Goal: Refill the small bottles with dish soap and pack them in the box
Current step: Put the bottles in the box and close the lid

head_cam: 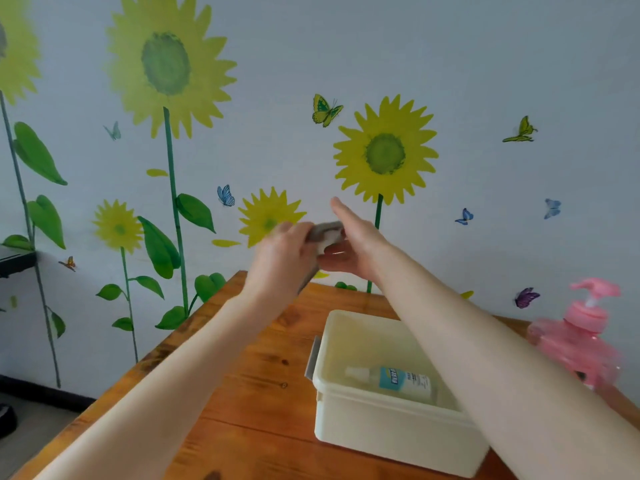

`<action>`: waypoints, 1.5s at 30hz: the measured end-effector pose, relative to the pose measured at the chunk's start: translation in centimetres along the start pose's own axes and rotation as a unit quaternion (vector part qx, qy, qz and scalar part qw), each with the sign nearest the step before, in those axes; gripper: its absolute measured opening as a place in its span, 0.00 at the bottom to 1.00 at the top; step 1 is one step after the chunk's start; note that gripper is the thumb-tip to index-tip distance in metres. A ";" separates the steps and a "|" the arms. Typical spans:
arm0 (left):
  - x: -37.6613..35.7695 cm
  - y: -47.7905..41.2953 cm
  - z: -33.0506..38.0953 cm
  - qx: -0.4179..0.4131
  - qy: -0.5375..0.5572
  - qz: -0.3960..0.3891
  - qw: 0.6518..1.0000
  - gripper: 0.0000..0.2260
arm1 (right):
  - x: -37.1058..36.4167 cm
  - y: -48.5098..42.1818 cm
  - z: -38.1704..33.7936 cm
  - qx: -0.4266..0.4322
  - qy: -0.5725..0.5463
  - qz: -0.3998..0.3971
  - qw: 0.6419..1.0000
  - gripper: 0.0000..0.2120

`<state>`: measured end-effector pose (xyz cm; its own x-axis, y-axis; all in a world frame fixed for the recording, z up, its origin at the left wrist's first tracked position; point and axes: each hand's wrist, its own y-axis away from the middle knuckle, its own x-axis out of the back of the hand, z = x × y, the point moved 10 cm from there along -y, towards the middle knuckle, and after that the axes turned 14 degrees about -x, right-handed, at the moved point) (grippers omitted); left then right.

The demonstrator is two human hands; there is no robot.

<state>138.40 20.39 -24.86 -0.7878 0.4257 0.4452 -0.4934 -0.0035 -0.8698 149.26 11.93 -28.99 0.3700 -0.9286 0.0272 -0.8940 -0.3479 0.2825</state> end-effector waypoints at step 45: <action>-12.4 11.6 -0.8 0.287 0.100 -0.273 0.913 0.11 | 20.4 6.6 14.4 0.008 0.248 0.290 0.924 0.19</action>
<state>142.70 15.76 -40.66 -0.3115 0.6630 0.6808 -0.9496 -0.1906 -0.2489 147.26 -11.17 -40.39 -0.1050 -0.7876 0.6072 -0.9806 0.1837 0.0688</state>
